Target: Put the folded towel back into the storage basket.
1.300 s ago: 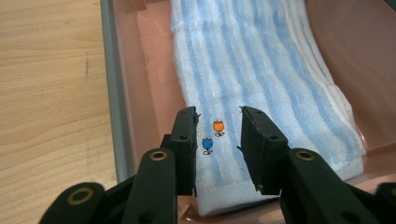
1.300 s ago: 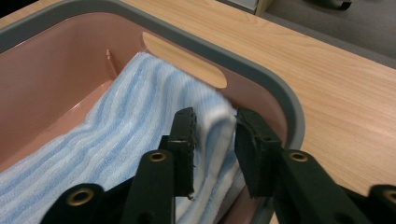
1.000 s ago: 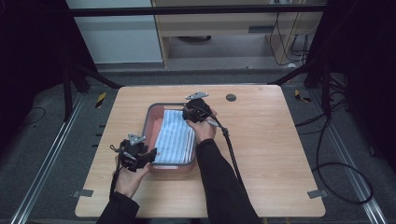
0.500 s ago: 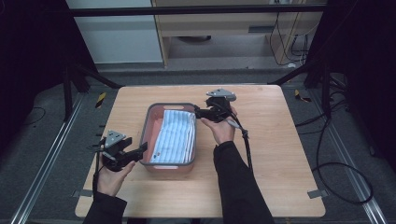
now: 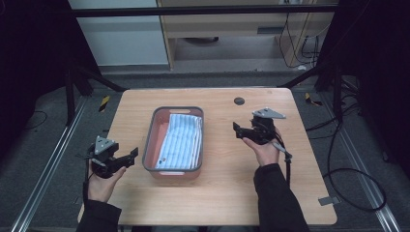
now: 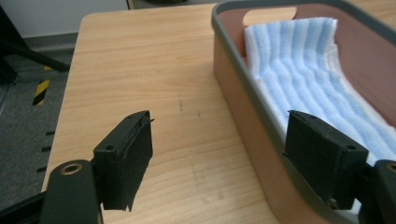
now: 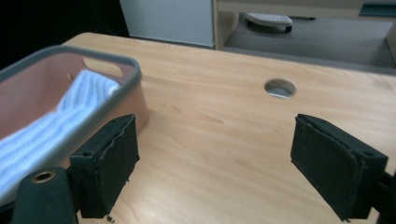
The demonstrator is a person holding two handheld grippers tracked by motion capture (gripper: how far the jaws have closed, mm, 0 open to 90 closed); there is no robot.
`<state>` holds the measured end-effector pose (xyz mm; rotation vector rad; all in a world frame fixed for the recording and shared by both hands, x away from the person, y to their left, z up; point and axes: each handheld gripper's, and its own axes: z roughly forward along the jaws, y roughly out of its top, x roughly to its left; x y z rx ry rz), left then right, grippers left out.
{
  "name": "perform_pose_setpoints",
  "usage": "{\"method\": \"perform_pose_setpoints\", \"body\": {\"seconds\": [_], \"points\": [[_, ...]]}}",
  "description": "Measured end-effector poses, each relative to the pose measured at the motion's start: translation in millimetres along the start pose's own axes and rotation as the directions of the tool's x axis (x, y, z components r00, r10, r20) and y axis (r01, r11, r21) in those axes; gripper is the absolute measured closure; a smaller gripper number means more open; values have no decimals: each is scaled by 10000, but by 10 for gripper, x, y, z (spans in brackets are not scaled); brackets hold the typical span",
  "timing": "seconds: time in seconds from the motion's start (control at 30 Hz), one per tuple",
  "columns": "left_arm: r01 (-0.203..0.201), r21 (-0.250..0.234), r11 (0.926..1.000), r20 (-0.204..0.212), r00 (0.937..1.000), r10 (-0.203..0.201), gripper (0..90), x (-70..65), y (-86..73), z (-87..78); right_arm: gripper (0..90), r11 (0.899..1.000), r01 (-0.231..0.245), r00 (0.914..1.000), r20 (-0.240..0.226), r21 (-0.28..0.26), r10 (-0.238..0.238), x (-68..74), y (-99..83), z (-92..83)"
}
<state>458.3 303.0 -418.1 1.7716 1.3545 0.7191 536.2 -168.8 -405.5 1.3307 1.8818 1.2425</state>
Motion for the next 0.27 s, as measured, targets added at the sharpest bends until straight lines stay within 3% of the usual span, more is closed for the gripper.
{"method": "perform_pose_setpoints", "body": {"seconds": [0.27], "points": [[28, 403, 9992, -470, 9989, -9, 225, 178, -150, 52, 134, 9988, -459, 9985, 309, 153, 455, -310, -388, -284]]}}
